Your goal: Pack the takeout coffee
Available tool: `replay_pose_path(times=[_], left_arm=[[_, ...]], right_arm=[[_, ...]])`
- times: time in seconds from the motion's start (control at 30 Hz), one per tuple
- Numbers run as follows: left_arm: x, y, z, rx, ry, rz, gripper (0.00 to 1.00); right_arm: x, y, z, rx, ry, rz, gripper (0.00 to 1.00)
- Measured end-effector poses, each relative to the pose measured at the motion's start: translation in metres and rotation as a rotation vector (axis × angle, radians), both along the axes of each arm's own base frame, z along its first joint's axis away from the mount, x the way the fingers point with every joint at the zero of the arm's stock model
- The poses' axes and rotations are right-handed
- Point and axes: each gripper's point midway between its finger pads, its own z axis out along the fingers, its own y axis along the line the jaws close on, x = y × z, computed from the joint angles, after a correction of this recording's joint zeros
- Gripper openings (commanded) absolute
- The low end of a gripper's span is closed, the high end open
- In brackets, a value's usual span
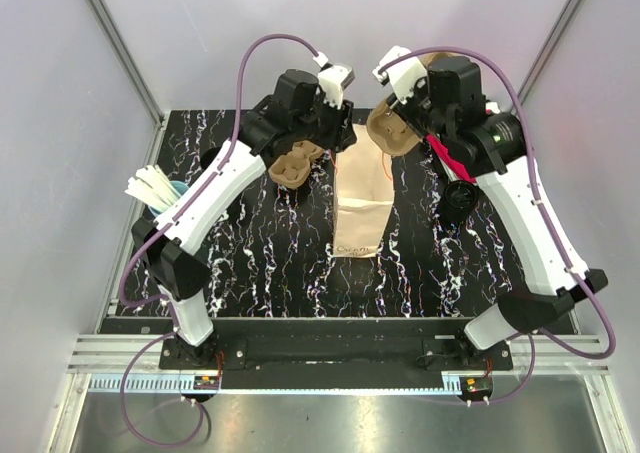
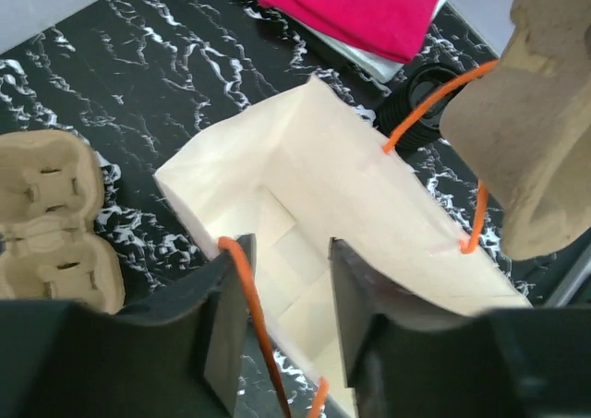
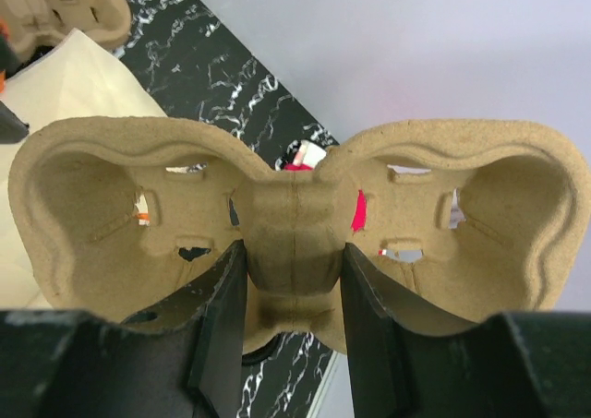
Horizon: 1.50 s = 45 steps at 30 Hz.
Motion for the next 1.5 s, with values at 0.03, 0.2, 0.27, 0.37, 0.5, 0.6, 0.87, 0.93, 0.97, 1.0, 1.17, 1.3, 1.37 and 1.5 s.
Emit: replay_pose_path(times=[0.03, 0.2, 0.27, 0.37, 0.5, 0.6, 0.87, 0.93, 0.97, 1.0, 1.17, 1.3, 1.37, 1.5], left_arm=[[0.001, 0.002, 0.0, 0.003, -0.002, 0.005, 0.58], [0.008, 0.017, 0.005, 0.007, -0.02, 0.033, 0.74], [0.009, 0.023, 0.011, 0.002, -0.033, 0.041, 0.77], [0.01, 0.032, 0.019, -0.005, -0.051, 0.051, 0.79], [0.009, 0.041, 0.03, -0.018, -0.07, 0.055, 0.79], [0.007, 0.046, 0.033, -0.022, -0.075, 0.052, 0.78], [0.007, 0.051, 0.027, -0.016, -0.065, 0.039, 0.7], [0.007, 0.051, 0.025, -0.015, -0.061, 0.033, 0.67], [0.007, 0.051, 0.024, -0.014, -0.06, 0.032, 0.65], [0.007, 0.052, 0.024, -0.013, -0.06, 0.031, 0.64], [0.007, 0.051, 0.023, -0.013, -0.059, 0.025, 0.58], [0.008, 0.053, 0.019, -0.008, -0.05, 0.029, 0.55], [0.008, 0.055, 0.015, -0.004, -0.043, 0.032, 0.53], [0.01, 0.057, 0.011, 0.002, -0.034, 0.038, 0.46]], right_arm=[[0.002, 0.004, -0.001, -0.003, 0.011, 0.011, 0.35], [0.008, 0.022, 0.011, 0.013, 0.003, 0.062, 0.34], [0.008, 0.029, 0.024, 0.027, -0.023, 0.085, 0.35], [0.007, 0.035, 0.038, 0.037, -0.052, 0.105, 0.34], [0.01, 0.043, 0.042, 0.031, -0.065, 0.122, 0.35], [0.015, 0.047, 0.032, 0.002, -0.044, 0.13, 0.34], [0.029, 0.058, -0.006, -0.084, 0.034, 0.154, 0.34], [0.028, 0.06, -0.013, -0.104, 0.051, 0.164, 0.34], [0.027, 0.061, -0.016, -0.113, 0.057, 0.171, 0.34], [0.026, 0.063, -0.02, -0.123, 0.065, 0.181, 0.34], [0.018, 0.075, -0.043, -0.172, 0.124, 0.241, 0.34], [0.01, 0.08, -0.068, -0.214, 0.193, 0.282, 0.34], [0.007, 0.081, -0.081, -0.231, 0.225, 0.297, 0.34], [-0.001, 0.081, -0.099, -0.254, 0.282, 0.326, 0.34]])
